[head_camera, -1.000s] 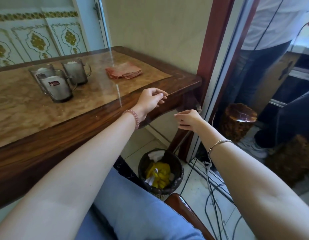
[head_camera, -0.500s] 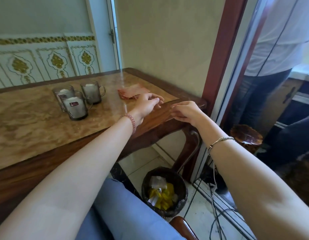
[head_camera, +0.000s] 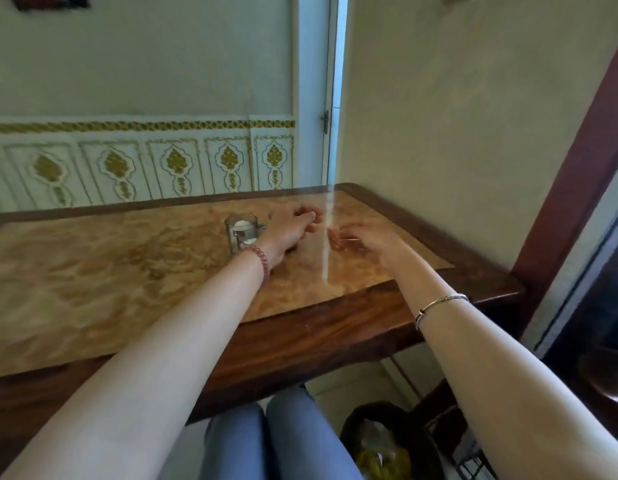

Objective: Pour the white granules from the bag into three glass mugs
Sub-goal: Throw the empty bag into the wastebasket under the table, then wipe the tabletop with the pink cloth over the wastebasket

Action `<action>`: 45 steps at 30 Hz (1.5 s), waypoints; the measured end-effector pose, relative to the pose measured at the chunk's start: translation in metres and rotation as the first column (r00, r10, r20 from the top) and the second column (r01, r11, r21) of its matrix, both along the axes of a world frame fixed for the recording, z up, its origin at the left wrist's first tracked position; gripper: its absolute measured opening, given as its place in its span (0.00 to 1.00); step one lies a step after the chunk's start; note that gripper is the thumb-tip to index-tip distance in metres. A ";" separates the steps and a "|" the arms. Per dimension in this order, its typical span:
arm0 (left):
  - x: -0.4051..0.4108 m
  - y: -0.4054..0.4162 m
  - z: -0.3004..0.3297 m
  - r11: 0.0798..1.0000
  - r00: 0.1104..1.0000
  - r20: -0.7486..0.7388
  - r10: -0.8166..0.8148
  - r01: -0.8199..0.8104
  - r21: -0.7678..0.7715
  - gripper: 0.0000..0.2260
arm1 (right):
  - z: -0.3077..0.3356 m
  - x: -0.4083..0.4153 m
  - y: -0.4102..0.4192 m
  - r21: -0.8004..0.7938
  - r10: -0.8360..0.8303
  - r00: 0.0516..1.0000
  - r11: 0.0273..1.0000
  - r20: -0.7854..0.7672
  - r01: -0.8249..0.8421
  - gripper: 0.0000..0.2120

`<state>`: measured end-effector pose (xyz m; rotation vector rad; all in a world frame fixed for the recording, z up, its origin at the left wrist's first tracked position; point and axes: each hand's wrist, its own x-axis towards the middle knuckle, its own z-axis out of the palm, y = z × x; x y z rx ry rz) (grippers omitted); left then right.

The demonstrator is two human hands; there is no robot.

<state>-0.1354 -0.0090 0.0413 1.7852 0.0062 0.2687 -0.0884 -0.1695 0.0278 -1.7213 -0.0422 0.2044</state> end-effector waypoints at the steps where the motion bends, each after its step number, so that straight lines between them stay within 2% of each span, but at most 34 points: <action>1: -0.001 0.009 0.001 1.000 1.000 -0.008 0.028 -0.028 -0.012 0.07 | -0.001 0.004 0.010 -0.024 0.014 1.000 1.000 0.008 -0.013 0.08; 5: -0.007 0.052 -0.003 0.988 0.988 -0.018 0.155 -0.155 0.003 0.07 | -0.006 0.013 0.057 -0.035 0.115 0.993 0.993 0.010 -0.114 0.04; 8: -0.015 0.080 -0.014 0.970 0.972 -0.030 0.235 -0.233 0.067 0.07 | -0.022 0.016 0.087 -0.064 0.159 0.987 0.985 -0.004 -0.159 0.05; 12: -0.022 0.105 -0.033 0.947 0.941 -0.106 0.320 -0.316 0.055 0.09 | -0.042 0.013 0.116 -0.132 0.145 0.989 0.981 0.009 -0.142 0.09; 15: -0.022 0.109 -0.044 0.944 0.928 -0.174 0.329 -0.322 0.070 0.15 | -0.052 0.011 0.126 -0.151 0.125 0.992 0.981 0.008 -0.123 0.11; 18: -0.023 0.109 -0.055 0.954 0.933 -0.203 0.298 -0.285 0.091 0.17 | -0.059 0.011 0.133 -0.195 0.117 0.991 0.975 0.062 -0.103 0.12; 21: -0.022 0.112 -0.065 0.966 0.947 -0.191 0.257 -0.243 0.090 0.19 | -0.061 0.008 0.138 -0.192 0.104 0.987 0.978 0.124 -0.079 0.14; 25: -0.022 0.123 -0.069 0.952 0.943 -0.132 0.305 -0.298 0.073 0.19 | -0.063 0.008 0.153 -0.201 0.073 0.983 0.979 0.167 -0.038 0.13; 34: -0.037 0.180 -0.053 0.884 0.879 -0.104 0.466 -0.467 0.016 0.20 | -0.058 0.009 0.221 -0.221 0.164 0.970 0.968 0.179 -0.123 0.14; 37: -0.037 0.188 -0.048 0.870 0.864 -0.107 0.491 -0.494 0.001 0.19 | -0.057 0.015 0.240 -0.209 0.215 0.966 0.961 0.141 -0.183 0.17; 45: -0.016 0.206 -0.051 0.876 0.870 -0.122 0.479 -0.483 -0.008 0.20 | -0.063 0.037 0.265 -0.189 0.244 0.963 0.957 0.114 -0.220 0.21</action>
